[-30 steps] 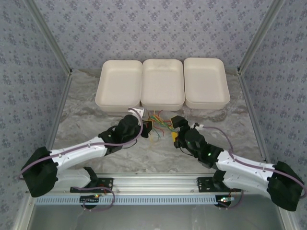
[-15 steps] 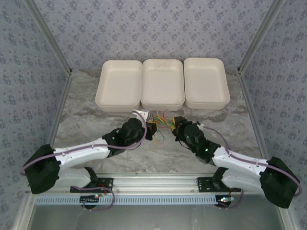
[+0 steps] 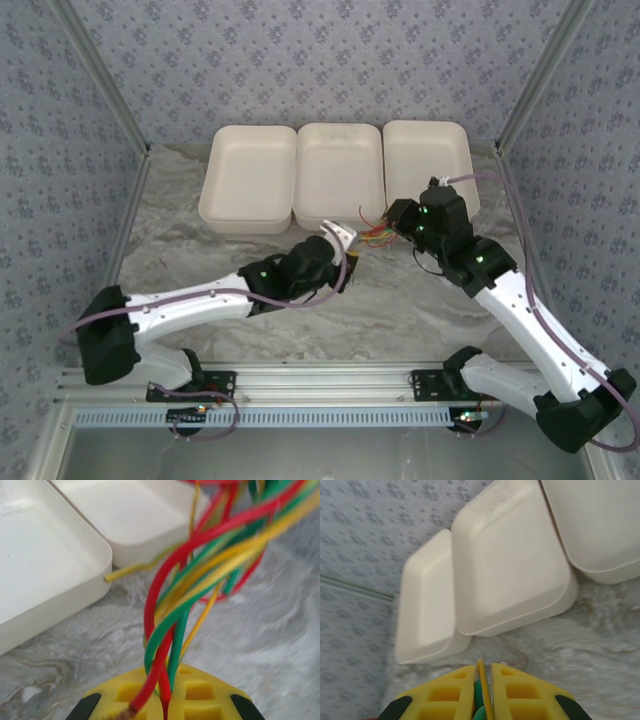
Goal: Untangle the cables
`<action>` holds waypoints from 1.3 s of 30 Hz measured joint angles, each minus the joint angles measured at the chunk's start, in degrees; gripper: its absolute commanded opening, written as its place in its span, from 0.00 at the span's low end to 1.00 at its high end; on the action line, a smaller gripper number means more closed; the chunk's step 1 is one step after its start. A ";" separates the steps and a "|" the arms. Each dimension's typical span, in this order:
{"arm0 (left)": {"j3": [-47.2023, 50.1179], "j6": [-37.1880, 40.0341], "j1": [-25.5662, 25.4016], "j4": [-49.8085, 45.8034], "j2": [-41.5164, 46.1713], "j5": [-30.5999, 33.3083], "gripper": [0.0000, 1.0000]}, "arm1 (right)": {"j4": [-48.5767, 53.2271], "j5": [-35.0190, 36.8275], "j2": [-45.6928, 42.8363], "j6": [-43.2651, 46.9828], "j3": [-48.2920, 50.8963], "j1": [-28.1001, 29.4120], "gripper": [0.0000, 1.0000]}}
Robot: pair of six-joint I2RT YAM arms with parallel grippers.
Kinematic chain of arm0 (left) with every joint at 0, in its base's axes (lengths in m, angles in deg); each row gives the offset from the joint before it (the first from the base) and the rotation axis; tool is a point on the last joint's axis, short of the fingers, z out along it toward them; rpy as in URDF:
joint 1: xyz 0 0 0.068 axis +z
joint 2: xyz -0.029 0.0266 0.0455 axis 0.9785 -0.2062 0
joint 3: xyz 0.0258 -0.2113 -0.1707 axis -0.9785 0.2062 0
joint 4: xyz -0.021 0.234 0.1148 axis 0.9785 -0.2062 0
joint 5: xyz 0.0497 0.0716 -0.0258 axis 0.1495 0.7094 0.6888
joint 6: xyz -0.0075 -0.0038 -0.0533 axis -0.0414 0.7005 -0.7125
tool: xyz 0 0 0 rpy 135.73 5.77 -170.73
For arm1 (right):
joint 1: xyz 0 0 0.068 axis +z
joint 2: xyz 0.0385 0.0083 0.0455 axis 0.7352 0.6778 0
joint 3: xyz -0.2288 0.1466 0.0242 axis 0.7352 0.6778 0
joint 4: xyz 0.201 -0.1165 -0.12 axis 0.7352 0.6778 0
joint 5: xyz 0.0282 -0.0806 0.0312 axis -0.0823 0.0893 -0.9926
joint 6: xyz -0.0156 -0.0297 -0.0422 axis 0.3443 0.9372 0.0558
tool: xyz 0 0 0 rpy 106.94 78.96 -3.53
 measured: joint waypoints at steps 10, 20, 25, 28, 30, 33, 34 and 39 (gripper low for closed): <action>-8.72 10.12 -7.69 -7.48 -15.74 16.02 0.00 | 5.73 -8.07 5.16 15.91 -0.94 -6.10 0.00; 0.90 4.98 -7.87 -12.37 -0.68 17.22 0.64 | -4.28 -11.56 0.42 19.82 4.13 -8.55 0.00; 6.97 -4.52 -4.72 -10.01 16.11 11.32 0.67 | -10.75 -14.12 -0.48 20.59 9.01 -9.38 0.00; 9.92 -12.41 0.13 -5.27 22.14 6.45 0.69 | -14.80 -16.06 -0.55 20.55 12.31 -9.38 0.00; 10.75 -17.44 2.38 -2.56 22.36 3.41 0.71 | -17.59 -17.42 -0.55 20.33 14.34 -9.35 0.00; 9.81 -22.97 3.69 -0.17 17.64 -0.31 0.73 | -20.68 -18.84 -0.55 19.91 16.44 -8.98 0.00; 8.90 -24.44 4.04 -0.09 15.50 -1.27 0.73 | -21.27 -19.12 -0.55 19.87 16.81 -8.68 0.00; 4.33 -30.86 6.64 2.56 6.10 -5.14 0.75 | -24.15 -19.74 -1.36 18.84 18.16 -6.47 0.00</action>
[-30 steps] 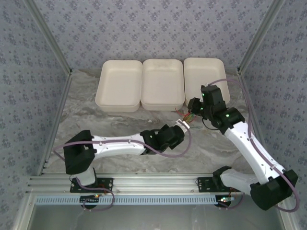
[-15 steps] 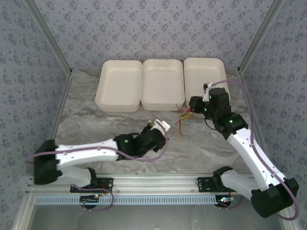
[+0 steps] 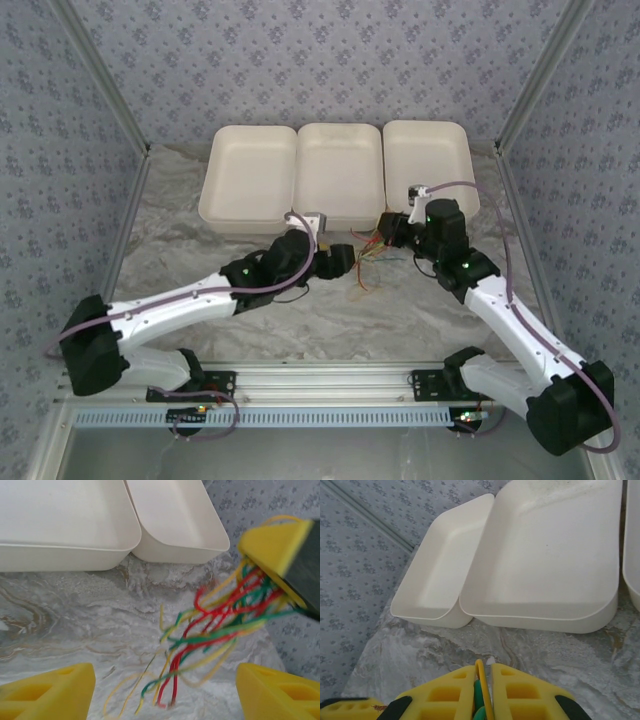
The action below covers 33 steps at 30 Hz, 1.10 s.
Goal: Untangle the cables
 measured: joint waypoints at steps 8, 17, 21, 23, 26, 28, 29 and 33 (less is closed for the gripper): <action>-1.99 -4.28 1.40 5.99 -6.88 -3.23 0.27 | -1.20 0.07 -1.44 -1.53 1.88 2.86 0.00; 2.16 -5.22 3.56 8.35 -0.31 -4.22 0.00 | -1.57 -1.49 -3.06 -2.19 4.63 2.27 0.00; 6.16 -5.18 5.75 7.13 8.11 -5.27 0.00 | -2.82 -5.09 -5.11 -3.43 5.60 -1.18 0.00; 7.67 -5.18 7.43 6.08 11.10 -5.22 0.00 | -3.41 -5.40 -5.33 -3.58 5.60 -2.16 0.00; 8.81 -5.20 8.15 5.07 12.96 -6.01 0.00 | -3.93 -5.90 -4.22 -3.91 5.49 -1.90 0.00; 9.51 -5.20 8.17 5.03 12.96 -6.25 0.00 | -3.89 -5.38 -3.08 -4.76 5.49 -1.40 0.00; 9.77 -5.20 8.22 4.81 12.96 -6.25 0.00 | -3.85 -4.92 -2.60 -5.18 5.49 -1.20 0.00; 11.06 -5.20 8.15 2.14 14.71 -5.01 0.00 | -1.25 -1.84 -2.01 -6.91 4.90 -0.90 0.00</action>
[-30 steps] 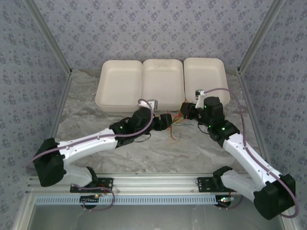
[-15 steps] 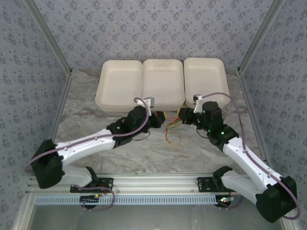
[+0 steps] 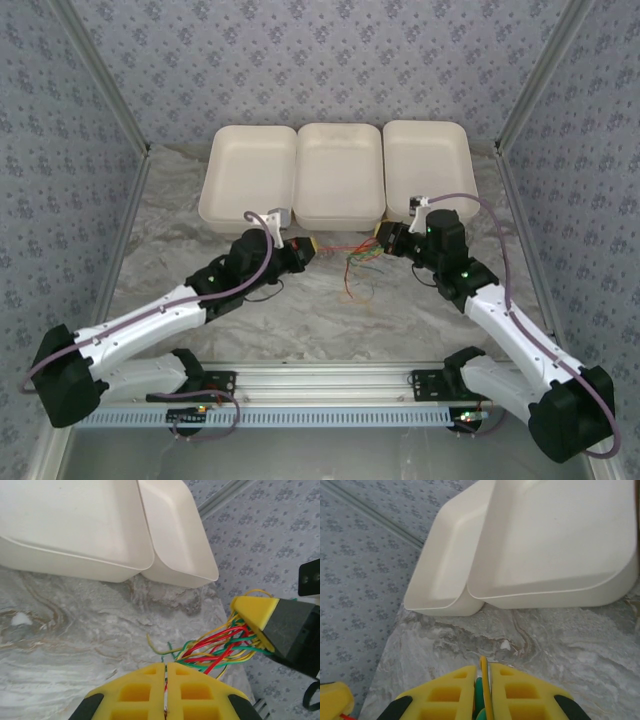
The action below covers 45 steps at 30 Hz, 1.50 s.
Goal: Untangle the cables
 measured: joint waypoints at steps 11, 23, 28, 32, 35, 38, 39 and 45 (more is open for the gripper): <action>1.73 0.28 10.84 -16.09 24.46 10.97 0.00 | 12.92 11.98 -0.24 -1.53 -2.19 -8.55 0.00; 1.73 4.20 14.67 -20.20 21.44 3.13 0.00 | 14.12 9.64 4.85 -3.93 -2.45 -11.61 0.09; 1.88 6.14 14.62 -16.87 15.82 -5.38 0.00 | 14.29 6.34 13.05 -5.01 -3.06 -13.20 0.46; 3.74 7.41 14.51 -13.77 14.27 -10.25 0.00 | 15.58 4.59 13.55 -4.26 -3.58 -13.44 0.51; 4.68 9.77 13.86 -11.52 13.84 -12.70 0.00 | 17.99 4.48 9.55 -3.61 -4.96 -12.41 0.55; 5.07 13.81 12.76 -9.62 12.81 -14.99 0.00 | 20.61 4.66 4.66 -2.51 -7.61 -10.10 0.57; 5.11 15.63 12.28 -9.09 12.24 -15.76 0.00 | 21.46 4.44 3.28 -2.10 -8.92 -8.92 0.58; 4.87 26.60 8.59 -8.46 8.81 -18.64 0.00 | 23.78 -3.30 4.55 1.81 -14.84 -2.45 0.73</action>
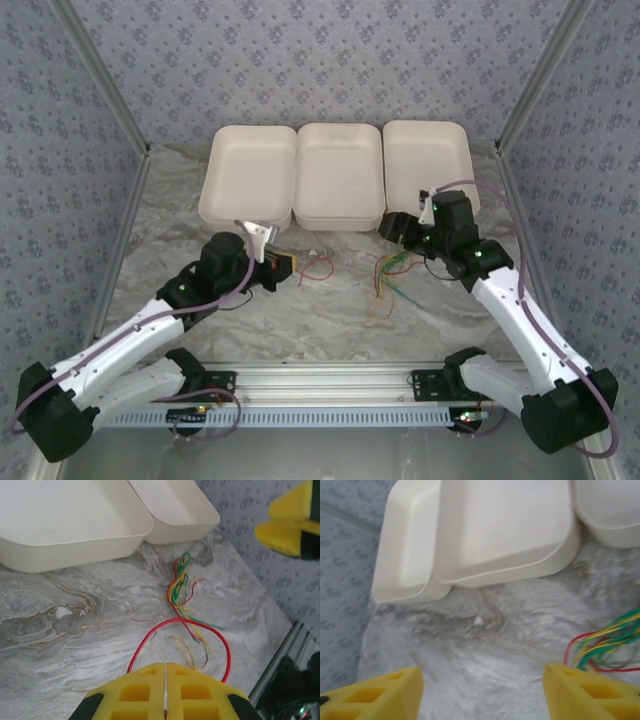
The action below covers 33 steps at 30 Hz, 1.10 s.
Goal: Untangle the cables
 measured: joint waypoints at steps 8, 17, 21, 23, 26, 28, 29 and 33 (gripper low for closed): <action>-4.42 12.81 -3.21 -2.51 -4.44 -0.85 0.00 | 5.25 -9.94 11.06 8.44 -6.82 9.40 0.65; -6.86 18.93 -5.29 -4.81 -6.73 -2.91 0.00 | 7.06 -15.56 19.17 13.84 -7.17 14.49 0.59; -7.56 19.98 -6.10 -5.44 -8.17 -3.04 0.00 | 8.07 -16.02 22.64 15.91 -8.61 15.89 0.54; -7.67 20.17 -6.16 -5.62 -8.26 -3.04 0.00 | 8.28 -16.02 23.89 16.81 -8.98 16.26 0.54; -7.93 20.50 -6.36 -5.99 -8.26 -3.02 0.00 | 8.72 -16.09 24.81 17.90 -9.01 16.70 0.51; -8.07 20.63 -6.51 -6.29 -8.26 -3.06 0.00 | 8.87 -16.31 24.87 18.53 -9.01 16.94 0.45; -8.07 20.65 -6.51 -6.40 -8.26 -3.06 0.00 | 8.87 -16.41 24.87 18.69 -9.01 17.05 0.43; -8.11 21.03 -6.51 -6.67 -8.26 -3.06 0.00 | 8.81 -17.11 24.94 19.32 -9.01 17.18 0.31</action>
